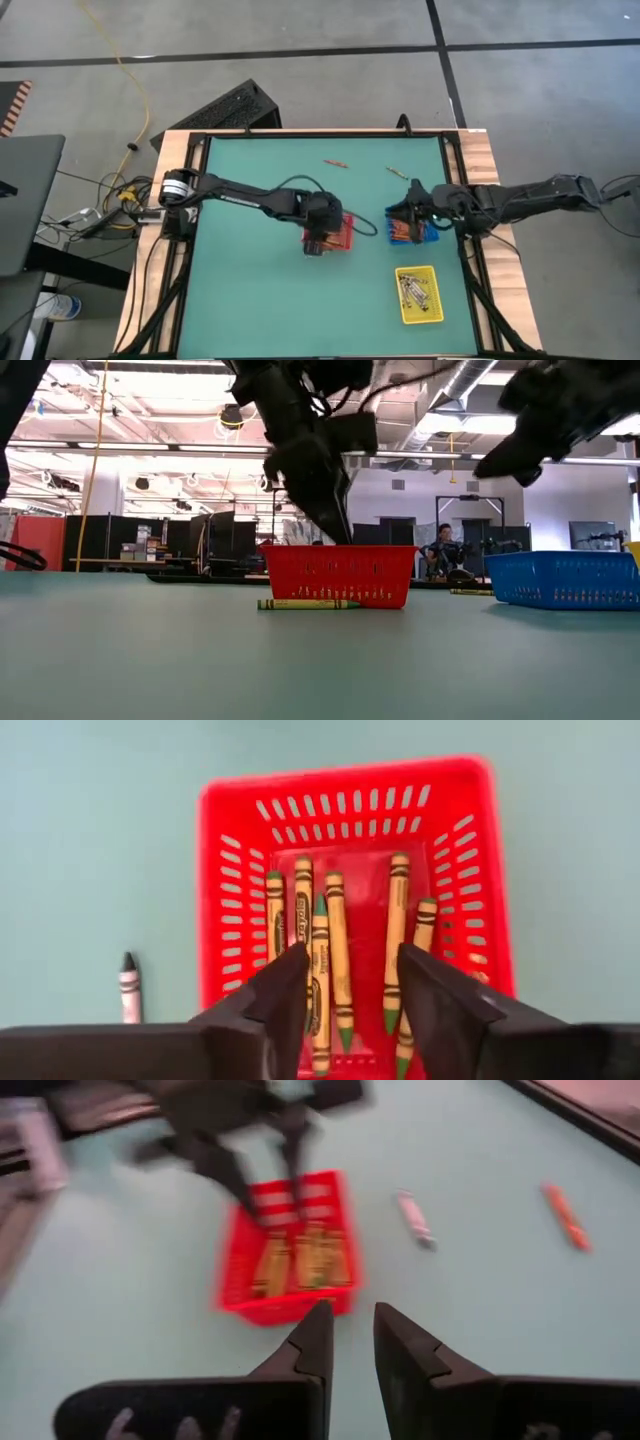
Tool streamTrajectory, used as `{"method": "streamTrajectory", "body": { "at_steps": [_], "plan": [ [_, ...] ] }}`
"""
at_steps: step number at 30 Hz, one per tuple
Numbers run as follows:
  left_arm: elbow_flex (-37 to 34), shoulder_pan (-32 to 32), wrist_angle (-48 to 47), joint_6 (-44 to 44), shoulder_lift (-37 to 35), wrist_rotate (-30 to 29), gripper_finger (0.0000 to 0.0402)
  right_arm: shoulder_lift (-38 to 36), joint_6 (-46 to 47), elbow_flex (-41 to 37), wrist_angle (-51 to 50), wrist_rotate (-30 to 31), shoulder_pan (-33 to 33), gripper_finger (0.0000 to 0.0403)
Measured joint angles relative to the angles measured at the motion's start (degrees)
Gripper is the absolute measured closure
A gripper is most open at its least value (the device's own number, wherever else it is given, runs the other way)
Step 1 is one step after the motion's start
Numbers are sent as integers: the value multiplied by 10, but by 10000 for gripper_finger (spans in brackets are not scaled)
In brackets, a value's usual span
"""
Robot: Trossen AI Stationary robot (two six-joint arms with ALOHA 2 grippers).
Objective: Sort crayons
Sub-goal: Put the green crayon into the red basket
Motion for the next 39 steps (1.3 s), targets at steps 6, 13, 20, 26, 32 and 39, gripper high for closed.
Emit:
{"method": "streamTrajectory", "body": {
  "at_steps": [6,13,20,26,32,39],
  "plan": [
    [-6,72,-35,26,-103,26,243,113,-53,57,-6,-88,-165,335],
    [-153,135,125,45,-218,30,253,271,-120,144,-34,-138,-311,335],
    [-372,175,511,51,-275,56,254,395,-151,218,-134,-92,-393,335],
    [-473,219,752,81,-275,74,254,465,-192,264,-229,-92,-432,335],
    [-493,329,807,45,-266,174,254,483,-203,269,-239,-92,-453,335],
    [-498,440,876,-18,-231,251,254,485,-226,269,-259,-92,-458,335]
  ]
}}
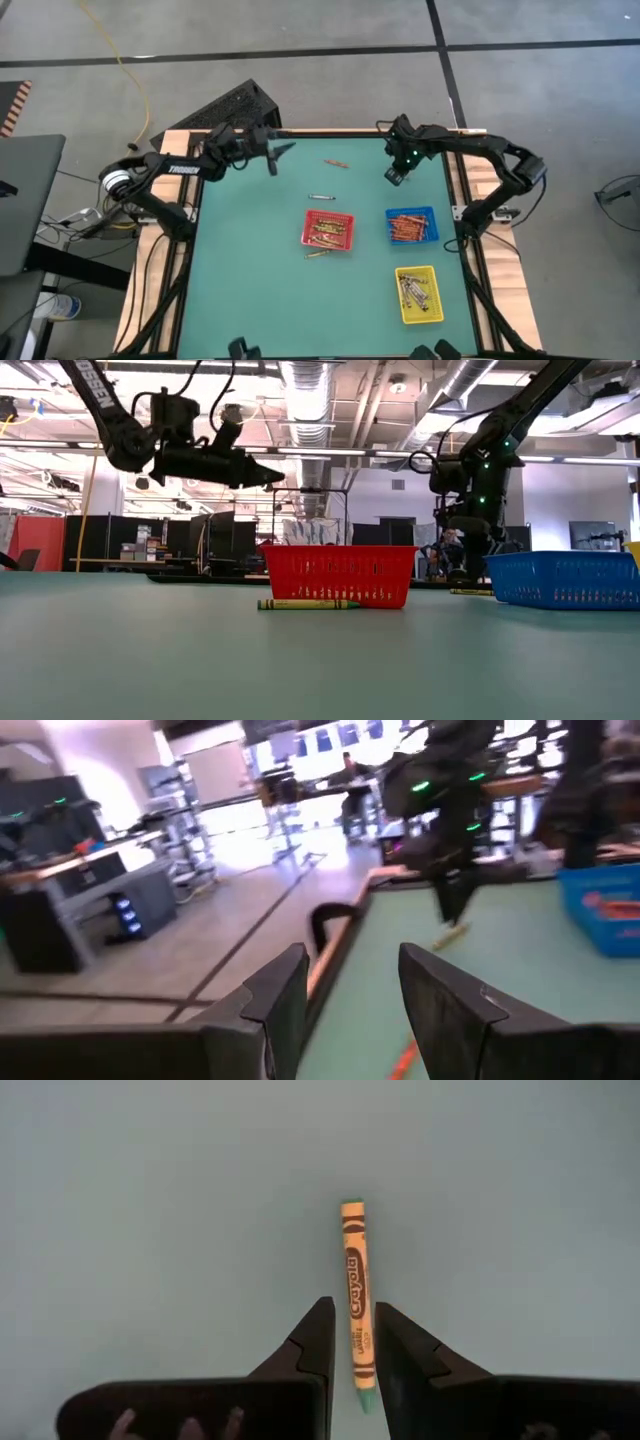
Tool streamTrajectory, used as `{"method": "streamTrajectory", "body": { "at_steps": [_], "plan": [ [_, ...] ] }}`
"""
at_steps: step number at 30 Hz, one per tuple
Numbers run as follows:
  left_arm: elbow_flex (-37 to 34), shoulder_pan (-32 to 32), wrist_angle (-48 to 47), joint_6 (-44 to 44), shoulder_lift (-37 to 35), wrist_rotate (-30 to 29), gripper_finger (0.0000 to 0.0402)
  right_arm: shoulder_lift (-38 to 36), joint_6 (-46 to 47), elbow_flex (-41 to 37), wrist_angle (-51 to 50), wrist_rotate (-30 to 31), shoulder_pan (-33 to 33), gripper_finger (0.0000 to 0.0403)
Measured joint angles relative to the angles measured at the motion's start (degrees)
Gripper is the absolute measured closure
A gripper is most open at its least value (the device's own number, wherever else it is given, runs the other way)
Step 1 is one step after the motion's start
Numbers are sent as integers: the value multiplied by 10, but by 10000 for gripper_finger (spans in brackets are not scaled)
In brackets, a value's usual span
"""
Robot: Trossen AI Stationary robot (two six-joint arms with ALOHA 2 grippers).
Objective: Sort crayons
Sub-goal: Put the green crayon into the red basket
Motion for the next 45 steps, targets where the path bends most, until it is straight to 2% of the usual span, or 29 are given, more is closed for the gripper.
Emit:
{"method": "streamTrajectory", "body": {
  "at_steps": [7,16,22,29,34,36,41,45],
  "plan": [
    [0,57,67,-1,66,2,254,0,-21,-10,18,3,1,335],
    [0,81,194,8,143,-36,254,0,-67,-60,81,38,-3,335],
    [1,81,198,31,151,-42,254,-1,-79,-78,98,46,6,341],
    [1,81,194,57,151,-43,254,36,-79,-74,99,60,32,392],
    [1,81,168,56,151,-69,254,41,-78,-60,89,70,54,397],
    [1,81,168,18,151,-74,254,21,-75,-50,83,68,64,400],
    [1,81,215,-77,149,-73,254,-53,-73,-17,92,13,100,401],
    [1,81,275,-160,149,-53,254,-96,-62,-13,114,20,163,401]
  ]
}}
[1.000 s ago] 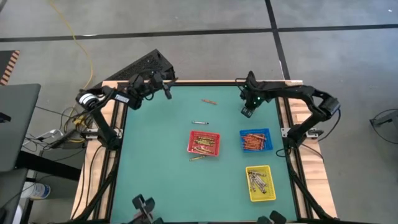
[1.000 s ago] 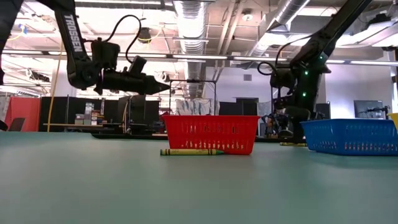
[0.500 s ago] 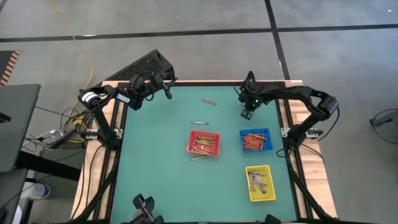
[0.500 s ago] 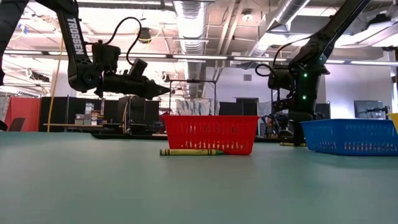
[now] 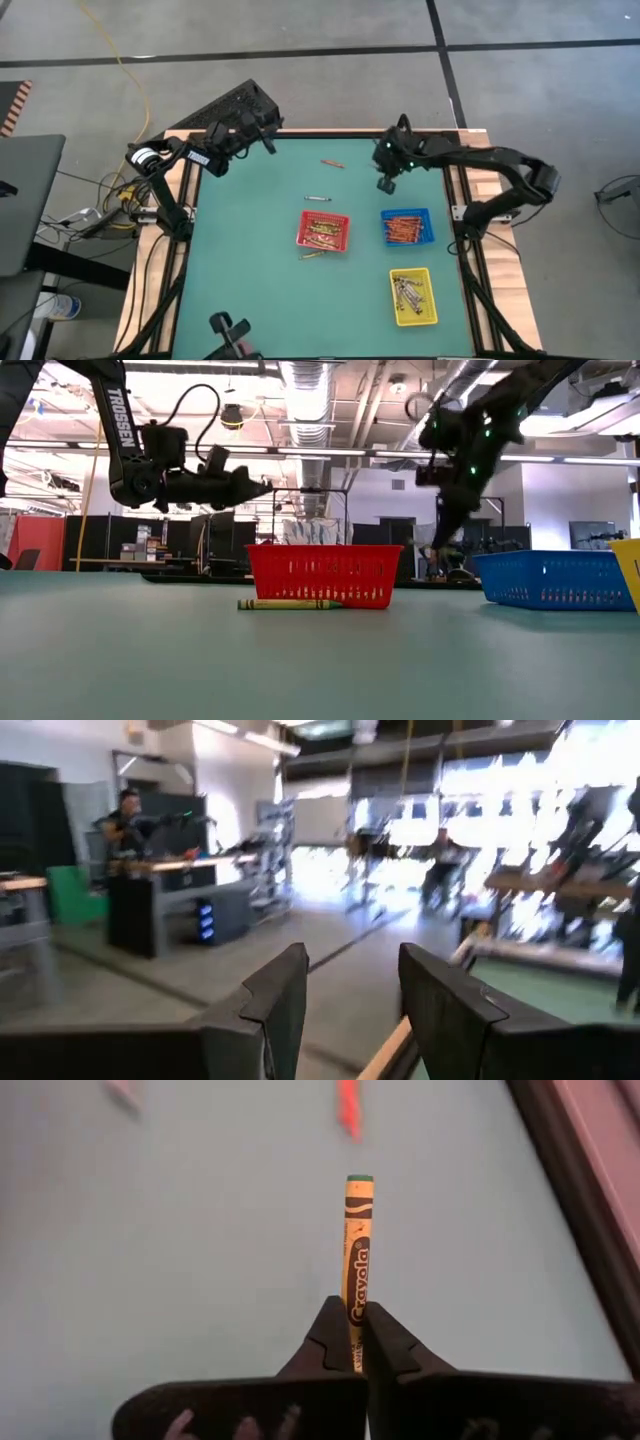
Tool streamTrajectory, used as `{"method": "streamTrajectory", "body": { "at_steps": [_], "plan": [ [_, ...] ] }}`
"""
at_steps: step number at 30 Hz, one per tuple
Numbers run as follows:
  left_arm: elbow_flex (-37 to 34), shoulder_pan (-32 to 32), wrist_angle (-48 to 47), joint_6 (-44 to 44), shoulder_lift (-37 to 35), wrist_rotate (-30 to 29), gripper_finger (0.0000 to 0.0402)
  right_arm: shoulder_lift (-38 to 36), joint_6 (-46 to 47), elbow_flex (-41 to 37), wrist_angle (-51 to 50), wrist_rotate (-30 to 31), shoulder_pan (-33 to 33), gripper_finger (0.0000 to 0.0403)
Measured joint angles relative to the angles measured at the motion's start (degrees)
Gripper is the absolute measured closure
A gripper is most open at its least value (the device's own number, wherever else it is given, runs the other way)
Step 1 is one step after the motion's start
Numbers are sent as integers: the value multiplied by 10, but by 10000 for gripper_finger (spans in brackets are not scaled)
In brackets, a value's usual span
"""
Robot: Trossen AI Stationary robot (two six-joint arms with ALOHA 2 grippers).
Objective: Sort crayons
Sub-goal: Put the green crayon into the red basket
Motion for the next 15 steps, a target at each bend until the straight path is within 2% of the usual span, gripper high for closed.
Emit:
{"method": "streamTrajectory", "body": {
  "at_steps": [5,8,10,12,15],
  "plan": [
    [-13,0,13,-71,-33,62,254,-17,59,4,73,-18,107,402],
    [-53,6,10,-77,-96,72,261,6,78,3,135,-20,182,402],
    [-85,11,-9,-78,-157,53,267,26,83,3,169,-23,225,402],
    [-111,11,-72,-76,-220,28,273,45,93,4,196,-15,259,402],
    [-125,5,-223,-54,-301,26,278,73,115,21,207,10,289,402]
  ]
}}
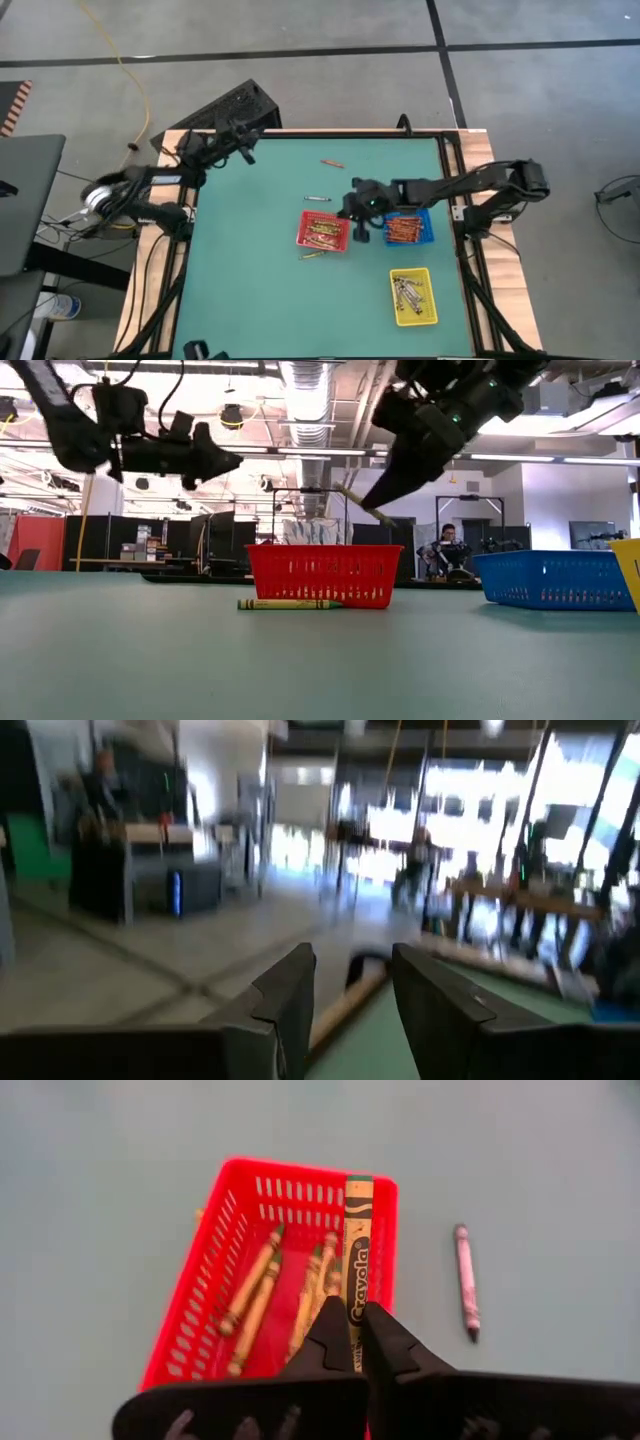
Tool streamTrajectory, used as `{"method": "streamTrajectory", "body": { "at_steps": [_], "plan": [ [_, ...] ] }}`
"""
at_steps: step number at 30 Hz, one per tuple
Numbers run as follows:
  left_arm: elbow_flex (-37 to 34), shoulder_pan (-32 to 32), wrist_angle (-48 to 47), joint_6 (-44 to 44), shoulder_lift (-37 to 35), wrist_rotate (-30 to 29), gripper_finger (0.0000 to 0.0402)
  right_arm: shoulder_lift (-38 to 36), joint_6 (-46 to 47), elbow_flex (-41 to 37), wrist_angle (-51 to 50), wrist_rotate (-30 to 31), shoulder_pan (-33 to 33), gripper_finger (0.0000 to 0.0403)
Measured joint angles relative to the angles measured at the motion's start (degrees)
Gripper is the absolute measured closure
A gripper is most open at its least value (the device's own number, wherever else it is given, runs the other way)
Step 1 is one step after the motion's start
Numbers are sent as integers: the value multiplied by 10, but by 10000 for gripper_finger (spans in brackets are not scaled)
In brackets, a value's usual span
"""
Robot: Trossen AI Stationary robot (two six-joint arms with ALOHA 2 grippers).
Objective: Sort crayons
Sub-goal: Put the green crayon into the red basket, then put the orange crayon into the blue basket
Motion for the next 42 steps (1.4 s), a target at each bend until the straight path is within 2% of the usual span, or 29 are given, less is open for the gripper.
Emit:
{"method": "streamTrajectory", "body": {
  "at_steps": [4,9,15,19,32,42],
  "plan": [
    [-1,-22,-152,33,-65,-1,280,50,25,42,-4,5,18,402],
    [-2,-58,-251,68,-82,-18,281,119,25,125,-71,5,22,402],
    [-26,-111,-253,86,-77,-34,281,187,25,230,-216,5,22,398],
    [-26,-130,-251,103,-78,-46,281,209,24,270,-252,5,22,388],
    [-26,-136,-248,109,-78,-59,281,208,26,277,-254,0,22,378],
    [-25,-136,-249,109,-78,-59,281,208,25,277,-290,-2,18,323]
  ]
}}
